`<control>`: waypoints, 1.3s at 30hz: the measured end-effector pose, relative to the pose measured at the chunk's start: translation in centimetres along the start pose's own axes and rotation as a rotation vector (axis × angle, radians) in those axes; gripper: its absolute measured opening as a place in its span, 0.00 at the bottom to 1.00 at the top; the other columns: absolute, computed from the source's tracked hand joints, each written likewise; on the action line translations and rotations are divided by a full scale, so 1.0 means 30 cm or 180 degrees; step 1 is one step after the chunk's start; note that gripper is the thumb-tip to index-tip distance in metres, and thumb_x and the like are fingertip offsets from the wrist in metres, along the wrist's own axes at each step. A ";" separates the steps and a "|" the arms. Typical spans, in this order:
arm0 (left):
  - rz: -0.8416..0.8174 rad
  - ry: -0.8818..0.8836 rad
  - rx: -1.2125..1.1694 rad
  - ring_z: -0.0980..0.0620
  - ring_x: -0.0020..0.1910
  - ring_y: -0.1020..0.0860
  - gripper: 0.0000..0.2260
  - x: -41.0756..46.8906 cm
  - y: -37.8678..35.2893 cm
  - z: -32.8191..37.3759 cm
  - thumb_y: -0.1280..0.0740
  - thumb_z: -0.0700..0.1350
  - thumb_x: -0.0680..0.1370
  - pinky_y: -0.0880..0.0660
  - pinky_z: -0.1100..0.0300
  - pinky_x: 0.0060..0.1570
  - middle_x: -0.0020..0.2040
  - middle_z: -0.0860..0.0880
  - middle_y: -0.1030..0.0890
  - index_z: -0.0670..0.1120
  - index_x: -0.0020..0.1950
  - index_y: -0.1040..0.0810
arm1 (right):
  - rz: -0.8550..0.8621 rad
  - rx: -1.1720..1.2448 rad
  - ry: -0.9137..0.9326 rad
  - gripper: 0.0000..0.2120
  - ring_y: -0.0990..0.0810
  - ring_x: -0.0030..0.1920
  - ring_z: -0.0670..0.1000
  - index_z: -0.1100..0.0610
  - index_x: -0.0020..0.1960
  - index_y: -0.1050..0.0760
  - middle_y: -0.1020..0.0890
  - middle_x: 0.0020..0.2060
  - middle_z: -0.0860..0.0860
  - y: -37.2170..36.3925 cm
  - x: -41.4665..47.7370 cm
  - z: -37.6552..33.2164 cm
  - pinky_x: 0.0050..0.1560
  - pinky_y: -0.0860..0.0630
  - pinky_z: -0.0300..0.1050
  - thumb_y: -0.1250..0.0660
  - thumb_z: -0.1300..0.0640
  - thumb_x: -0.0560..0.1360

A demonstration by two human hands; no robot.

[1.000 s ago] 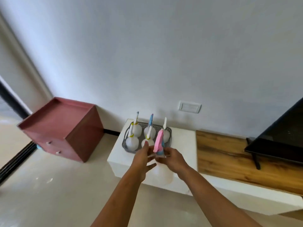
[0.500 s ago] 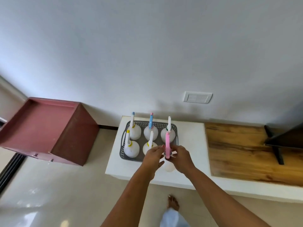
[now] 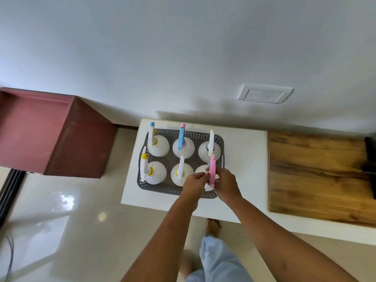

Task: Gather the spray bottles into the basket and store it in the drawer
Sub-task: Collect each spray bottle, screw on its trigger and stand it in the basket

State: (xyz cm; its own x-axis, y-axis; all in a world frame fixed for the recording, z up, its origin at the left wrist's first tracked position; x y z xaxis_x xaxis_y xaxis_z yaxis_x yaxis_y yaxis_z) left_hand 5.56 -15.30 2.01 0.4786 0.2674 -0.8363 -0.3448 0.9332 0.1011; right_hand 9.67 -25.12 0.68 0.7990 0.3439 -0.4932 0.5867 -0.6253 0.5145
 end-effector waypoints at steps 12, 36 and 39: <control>0.0099 0.0249 0.0121 0.45 0.55 0.23 0.13 0.113 -0.016 -0.035 0.39 0.47 0.80 0.26 0.52 0.60 0.50 0.47 0.20 0.42 0.57 0.21 | -0.0150 -0.0191 -0.0134 0.15 0.19 0.53 0.60 0.58 0.60 0.23 0.19 0.54 0.60 -0.068 0.081 0.084 0.55 0.20 0.56 0.31 0.59 0.74; 0.0128 0.0267 0.0171 0.47 0.54 0.26 0.17 0.038 -0.011 -0.063 0.41 0.48 0.81 0.27 0.54 0.59 0.54 0.46 0.24 0.41 0.65 0.26 | -0.0382 -0.0351 -0.0332 0.27 0.24 0.63 0.60 0.56 0.69 0.31 0.24 0.64 0.57 -0.059 0.032 0.088 0.64 0.28 0.55 0.28 0.59 0.71; 0.0147 0.0316 0.0091 0.44 0.64 0.28 0.18 0.017 0.011 -0.079 0.41 0.45 0.81 0.31 0.49 0.68 0.65 0.43 0.26 0.41 0.69 0.30 | -0.0311 -0.0341 -0.0437 0.29 0.25 0.64 0.61 0.57 0.70 0.33 0.25 0.65 0.57 -0.061 0.006 0.093 0.66 0.29 0.56 0.28 0.61 0.71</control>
State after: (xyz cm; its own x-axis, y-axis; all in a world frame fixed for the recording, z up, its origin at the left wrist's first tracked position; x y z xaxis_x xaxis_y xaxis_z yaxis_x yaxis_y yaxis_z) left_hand 3.78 -15.42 0.35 0.3799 0.2866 -0.8795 -0.3407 0.9273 0.1551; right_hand 8.38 -25.86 -2.30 0.7165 0.2958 -0.6317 0.6770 -0.5131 0.5276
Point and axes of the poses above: each hand's wrist, its own x-axis towards the middle knuckle, its own y-axis out of the back of the hand, z = x × y, the point moved 1 cm from there along x, towards the middle knuckle
